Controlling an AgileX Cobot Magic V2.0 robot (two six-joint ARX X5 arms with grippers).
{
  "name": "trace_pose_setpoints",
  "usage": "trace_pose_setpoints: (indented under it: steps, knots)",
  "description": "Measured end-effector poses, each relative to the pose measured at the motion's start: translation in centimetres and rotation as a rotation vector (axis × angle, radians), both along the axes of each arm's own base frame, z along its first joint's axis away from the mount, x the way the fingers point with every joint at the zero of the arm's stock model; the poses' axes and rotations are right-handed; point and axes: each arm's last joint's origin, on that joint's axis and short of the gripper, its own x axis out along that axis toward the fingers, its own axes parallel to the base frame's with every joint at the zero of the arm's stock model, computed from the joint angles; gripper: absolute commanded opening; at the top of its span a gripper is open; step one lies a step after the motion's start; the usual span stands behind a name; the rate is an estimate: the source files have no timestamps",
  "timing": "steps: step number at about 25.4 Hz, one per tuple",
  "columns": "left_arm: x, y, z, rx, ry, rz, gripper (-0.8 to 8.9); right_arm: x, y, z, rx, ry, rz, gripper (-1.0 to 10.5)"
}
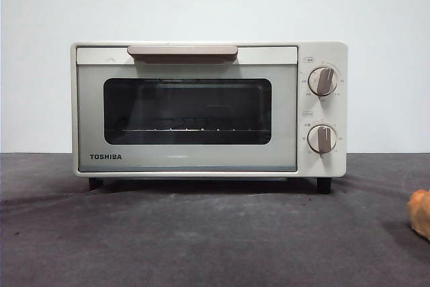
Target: The left arm flap open the oven, the right arm pick bread and place it into oven, the left arm flap close the oven
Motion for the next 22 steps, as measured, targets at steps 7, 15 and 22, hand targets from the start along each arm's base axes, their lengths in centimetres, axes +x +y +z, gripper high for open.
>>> trace_pose_setpoints:
  steps: [7,15,22]
  knots:
    - [0.16,-0.05,0.09,-0.002,-0.013,-0.001,1.58,0.01,-0.01,0.0,-0.003,-0.002,-0.006,2.0]
    - [0.23,-0.16,0.05,0.0,-0.009,-0.008,4.75,0.01,-0.01,0.0,0.013,0.013,-0.011,4.4]
    - [0.19,-0.24,0.05,0.0,-0.009,-0.015,4.72,-0.01,-0.02,-0.07,0.025,0.032,-0.015,4.4]
